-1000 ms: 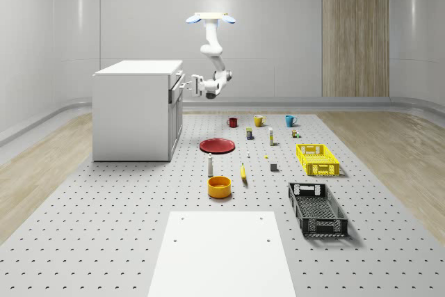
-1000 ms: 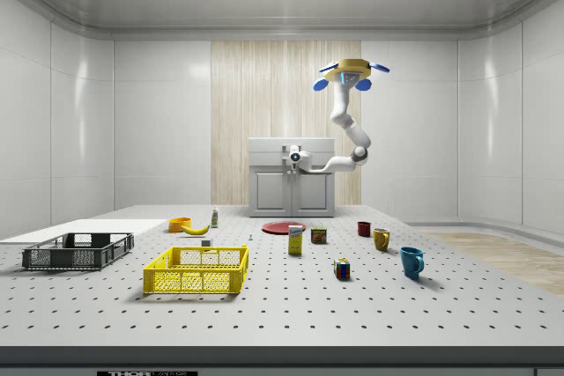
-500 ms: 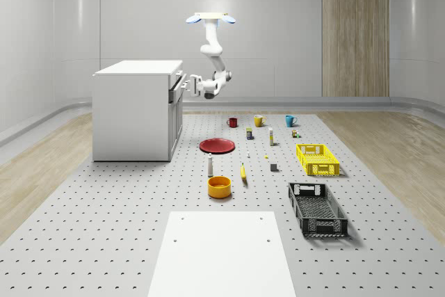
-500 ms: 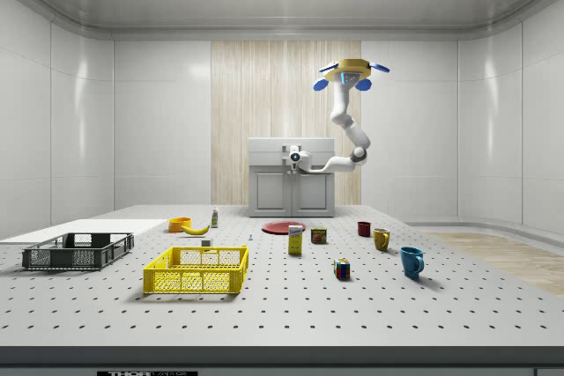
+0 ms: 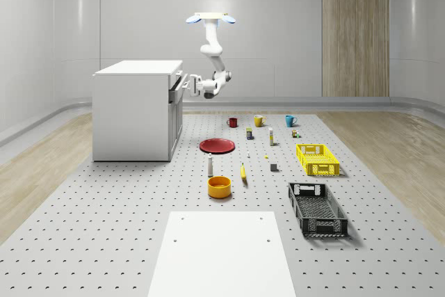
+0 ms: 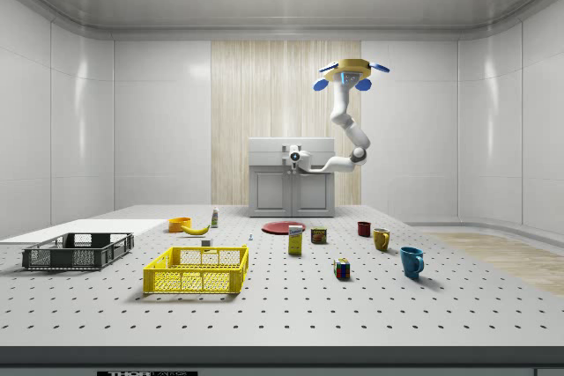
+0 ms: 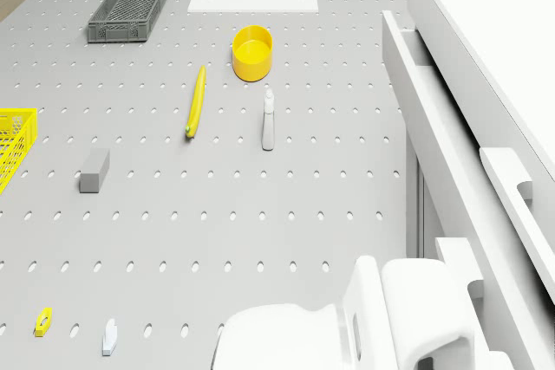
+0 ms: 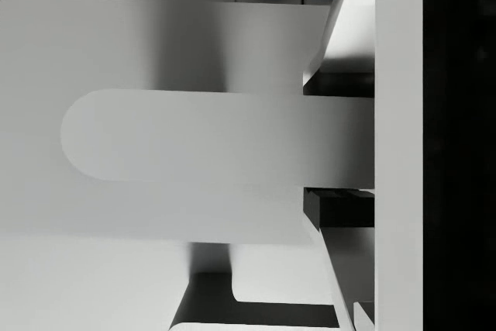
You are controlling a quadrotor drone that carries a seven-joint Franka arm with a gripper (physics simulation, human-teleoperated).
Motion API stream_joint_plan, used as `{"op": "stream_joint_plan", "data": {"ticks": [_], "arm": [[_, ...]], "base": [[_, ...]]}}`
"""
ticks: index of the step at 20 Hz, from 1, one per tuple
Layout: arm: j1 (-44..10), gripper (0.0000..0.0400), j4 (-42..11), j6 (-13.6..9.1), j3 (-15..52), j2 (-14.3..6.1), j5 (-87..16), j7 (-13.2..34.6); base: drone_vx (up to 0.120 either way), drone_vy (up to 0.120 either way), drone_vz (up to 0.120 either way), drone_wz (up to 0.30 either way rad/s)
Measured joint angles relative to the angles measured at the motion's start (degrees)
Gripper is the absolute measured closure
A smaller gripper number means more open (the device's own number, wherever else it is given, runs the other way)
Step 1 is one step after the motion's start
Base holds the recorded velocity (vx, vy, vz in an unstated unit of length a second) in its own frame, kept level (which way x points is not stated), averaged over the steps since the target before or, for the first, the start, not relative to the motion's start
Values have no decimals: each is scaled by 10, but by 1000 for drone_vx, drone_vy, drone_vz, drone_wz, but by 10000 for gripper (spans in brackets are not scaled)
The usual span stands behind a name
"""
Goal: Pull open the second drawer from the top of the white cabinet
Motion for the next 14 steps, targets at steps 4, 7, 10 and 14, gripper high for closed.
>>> {"op": "stream_joint_plan", "data": {"ticks": [4,7,10,14], "arm": [[-4,282,1,-4,-1,-2,-4,19],[-6,240,6,-5,-2,-9,-23,39],[-6,211,9,-9,-8,-15,-38,54],[-4,201,9,-14,-18,-20,-47,70]], "base": [[0,0,0,0],[0,0,0,0],[0,0,0,0],[0,0,0,0]]}}
